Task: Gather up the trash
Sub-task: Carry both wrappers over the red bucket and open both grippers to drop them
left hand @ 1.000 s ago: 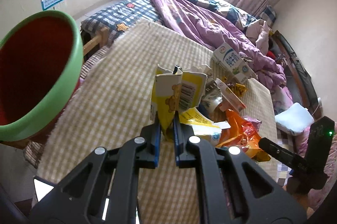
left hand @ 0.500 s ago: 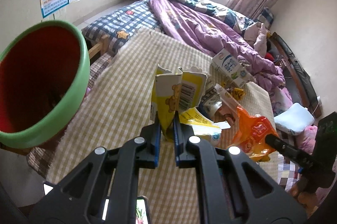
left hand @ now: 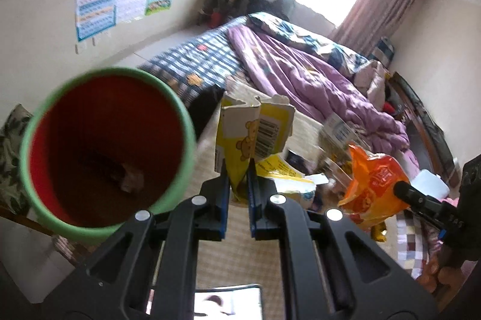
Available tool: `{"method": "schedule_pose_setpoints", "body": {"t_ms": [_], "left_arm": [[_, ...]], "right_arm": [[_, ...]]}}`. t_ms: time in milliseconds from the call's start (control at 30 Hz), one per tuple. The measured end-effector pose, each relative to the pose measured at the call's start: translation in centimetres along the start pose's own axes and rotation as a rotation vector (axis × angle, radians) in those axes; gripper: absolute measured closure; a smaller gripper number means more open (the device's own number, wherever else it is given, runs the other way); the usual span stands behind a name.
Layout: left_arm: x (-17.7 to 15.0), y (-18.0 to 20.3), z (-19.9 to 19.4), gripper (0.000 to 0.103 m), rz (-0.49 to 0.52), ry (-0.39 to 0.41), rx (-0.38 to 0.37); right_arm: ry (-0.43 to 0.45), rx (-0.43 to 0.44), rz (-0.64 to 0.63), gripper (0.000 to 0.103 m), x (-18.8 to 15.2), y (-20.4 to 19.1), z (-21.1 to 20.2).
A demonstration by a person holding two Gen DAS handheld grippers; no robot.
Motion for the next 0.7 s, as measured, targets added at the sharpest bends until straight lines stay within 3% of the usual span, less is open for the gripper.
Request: {"method": "schedule_pose_setpoints", "body": {"t_ms": [233, 700], "left_arm": [[1.2, -5.7, -1.4, 0.093, -0.034, 0.032, 0.095], [2.5, -11.7, -1.7, 0.093, -0.048, 0.025, 0.109]], "right_arm": [[-0.009, 0.013, -0.061, 0.092, 0.9, -4.2, 2.9], [0.009, 0.063, -0.148, 0.092, 2.5, -12.2, 8.3]]}}
Point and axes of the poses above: each gripper's, at about its wrist camera, not at the fingertips, and z roughly the way its jaws point, y to its right, x to its top, the point moved 3 cm from there along z, roughly the way its jaws point, and after that the axes turned 4 degrees about -y, right-handed, at the moved point
